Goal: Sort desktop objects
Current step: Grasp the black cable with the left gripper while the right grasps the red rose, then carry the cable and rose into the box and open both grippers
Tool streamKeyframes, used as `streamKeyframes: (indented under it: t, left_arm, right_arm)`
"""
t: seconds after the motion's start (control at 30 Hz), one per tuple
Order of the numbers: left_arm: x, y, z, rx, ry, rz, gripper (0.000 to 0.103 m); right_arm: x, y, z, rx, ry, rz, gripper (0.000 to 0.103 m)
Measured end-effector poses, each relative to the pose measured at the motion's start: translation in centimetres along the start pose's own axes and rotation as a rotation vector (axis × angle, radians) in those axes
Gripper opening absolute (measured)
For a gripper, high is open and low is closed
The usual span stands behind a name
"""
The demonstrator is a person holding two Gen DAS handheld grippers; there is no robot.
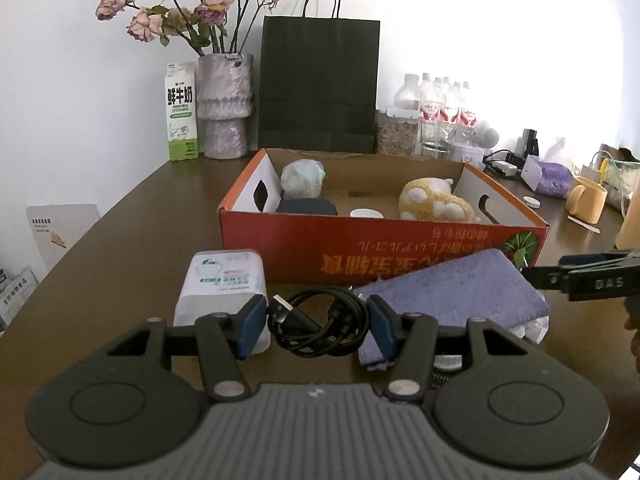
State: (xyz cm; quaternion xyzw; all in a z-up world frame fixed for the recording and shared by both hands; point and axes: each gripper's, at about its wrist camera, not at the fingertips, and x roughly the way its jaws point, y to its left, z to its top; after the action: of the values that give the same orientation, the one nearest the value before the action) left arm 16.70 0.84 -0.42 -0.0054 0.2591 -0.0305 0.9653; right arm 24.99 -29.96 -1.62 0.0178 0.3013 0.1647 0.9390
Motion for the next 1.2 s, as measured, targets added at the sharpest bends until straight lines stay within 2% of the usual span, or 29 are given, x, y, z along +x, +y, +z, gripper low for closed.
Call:
streamKeyframes:
  t: [0.17,0.23,0.33,0.43,0.8,1.2]
  left_arm:
    - [0.5,0.0,0.2,-0.001,0.004,-0.005,0.056]
    - [0.6,0.0,0.2,-0.001,0.005,-0.007,0.056]
    - [0.6,0.1,0.2,-0.003,0.006,-0.011,0.056]
    - [0.6,0.1,0.1,-0.004,0.006,-0.011,0.056]
    - [-0.3,0.4,0.7,-0.015,-0.022,-0.012,0.056]
    - [-0.4,-0.5,5.9,-0.015,-0.142,-0.033,0.056]
  right_arm:
    - [1.5,0.0,-0.1,0.041,0.046,0.030,0.083]
    - [1.8,0.0,-0.2,0.052,0.060,0.046,0.065]
    - [2.0,-0.1,-0.4,0.064,0.076,0.056,0.048]
    - [1.8,-0.1,-0.5,0.070,0.076,0.054,0.041]
    - [-0.5,0.5,-0.5,0.038,0.009,0.043,0.038]
    - [-3.0,2.8,3.8,-0.044,-0.143,0.061,0.038]
